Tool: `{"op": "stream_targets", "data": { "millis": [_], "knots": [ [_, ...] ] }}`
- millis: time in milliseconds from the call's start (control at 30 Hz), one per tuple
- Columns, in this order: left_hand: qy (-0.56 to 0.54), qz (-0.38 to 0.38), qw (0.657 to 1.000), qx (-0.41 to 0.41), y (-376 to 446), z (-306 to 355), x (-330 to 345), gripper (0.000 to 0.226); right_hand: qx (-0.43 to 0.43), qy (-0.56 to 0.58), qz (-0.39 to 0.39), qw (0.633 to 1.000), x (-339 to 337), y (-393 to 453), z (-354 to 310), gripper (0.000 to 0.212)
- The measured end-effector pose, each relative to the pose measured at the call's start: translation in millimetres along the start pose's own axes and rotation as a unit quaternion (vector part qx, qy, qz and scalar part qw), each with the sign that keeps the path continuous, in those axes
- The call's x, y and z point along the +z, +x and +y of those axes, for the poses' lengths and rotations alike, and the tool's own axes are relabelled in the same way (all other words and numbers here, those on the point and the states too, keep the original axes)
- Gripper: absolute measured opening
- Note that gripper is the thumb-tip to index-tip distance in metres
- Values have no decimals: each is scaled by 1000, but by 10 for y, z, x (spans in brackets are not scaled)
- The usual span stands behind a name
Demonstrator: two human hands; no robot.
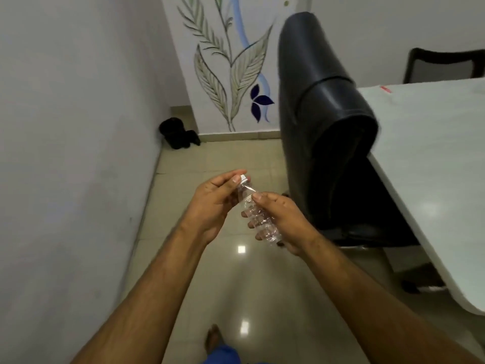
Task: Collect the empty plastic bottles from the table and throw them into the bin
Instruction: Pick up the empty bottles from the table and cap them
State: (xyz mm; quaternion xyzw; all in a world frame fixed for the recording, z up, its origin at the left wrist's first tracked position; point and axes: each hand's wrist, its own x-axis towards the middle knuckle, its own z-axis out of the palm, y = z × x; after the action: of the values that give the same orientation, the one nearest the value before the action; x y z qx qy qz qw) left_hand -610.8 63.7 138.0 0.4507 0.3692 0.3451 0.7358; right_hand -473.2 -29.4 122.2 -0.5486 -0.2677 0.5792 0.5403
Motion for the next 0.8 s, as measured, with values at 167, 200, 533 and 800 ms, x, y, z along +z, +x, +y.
{"op": "stream_targets", "data": {
  "millis": [167,200,533,800],
  "knots": [
    [30,100,994,40,346,479,-981,22,-95,-161,77,979,1106,747,36,31],
    [43,137,989,45,425,572,-1105,21,-135,-242,121,953,1289,882,54,36],
    [63,263,959,82,1611,1098,-1752,17,-248,-422,172,855,1881,2370,-240,49],
    [45,57,997,15,3650,1490,-2003,24,125,148,-220,956,1244,4385,-846,64]
  ]
}}
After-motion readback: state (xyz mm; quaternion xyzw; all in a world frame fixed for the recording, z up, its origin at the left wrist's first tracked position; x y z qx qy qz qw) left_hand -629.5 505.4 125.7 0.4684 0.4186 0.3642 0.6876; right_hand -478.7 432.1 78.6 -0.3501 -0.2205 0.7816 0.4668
